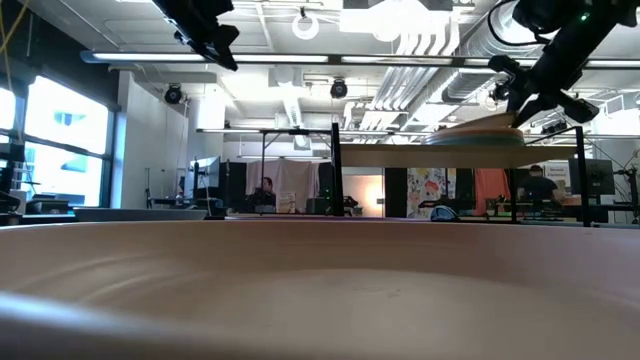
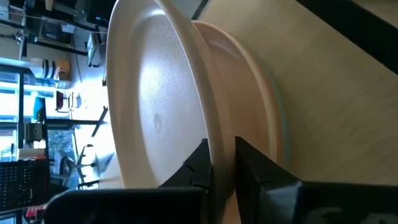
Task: Place and stack plates onto a shelf
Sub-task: Stack the gray plate on top of the light orange plate on the shelf
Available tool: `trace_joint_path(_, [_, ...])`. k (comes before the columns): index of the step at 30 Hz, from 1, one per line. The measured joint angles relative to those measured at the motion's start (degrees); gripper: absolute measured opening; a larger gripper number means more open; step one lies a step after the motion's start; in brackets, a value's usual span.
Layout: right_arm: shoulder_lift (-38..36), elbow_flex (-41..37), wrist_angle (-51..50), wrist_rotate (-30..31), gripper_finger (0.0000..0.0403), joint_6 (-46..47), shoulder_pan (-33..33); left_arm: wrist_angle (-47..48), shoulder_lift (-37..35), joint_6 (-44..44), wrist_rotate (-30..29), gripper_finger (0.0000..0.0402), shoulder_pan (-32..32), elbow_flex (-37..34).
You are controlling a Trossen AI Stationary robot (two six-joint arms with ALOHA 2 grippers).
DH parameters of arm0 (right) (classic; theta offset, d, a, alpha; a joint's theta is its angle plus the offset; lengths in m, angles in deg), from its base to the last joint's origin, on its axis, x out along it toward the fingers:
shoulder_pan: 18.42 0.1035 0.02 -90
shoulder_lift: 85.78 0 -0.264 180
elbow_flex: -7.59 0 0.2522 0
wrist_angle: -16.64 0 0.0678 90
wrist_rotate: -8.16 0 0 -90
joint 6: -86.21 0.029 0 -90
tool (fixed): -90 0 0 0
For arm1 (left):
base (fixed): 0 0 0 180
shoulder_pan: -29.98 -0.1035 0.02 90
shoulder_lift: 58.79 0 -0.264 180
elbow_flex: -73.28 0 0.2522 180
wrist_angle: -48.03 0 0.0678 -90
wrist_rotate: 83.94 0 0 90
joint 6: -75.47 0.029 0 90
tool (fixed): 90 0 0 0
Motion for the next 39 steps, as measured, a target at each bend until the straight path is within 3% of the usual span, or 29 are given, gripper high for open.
trace_joint_path(11, [0.0,0.0,0.0,-0.2,0.0024,-1.0,0.0,1.6,0.0,0.0,0.0,0.0101,0.0,0.0])
trace_joint_path(25, [-0.3,0.0,-0.7,-2.6,0.0122,-2.2,0.0,1.6,0.0,0.0,0.0,0.0101,0.0,0.0])
trace_joint_path(39, [-7.0,0.0,-2.4,-7.0,0.0129,-4.0,0.0,1.5,0.0,-0.1,2.4,0.0101,0.0,0.0])
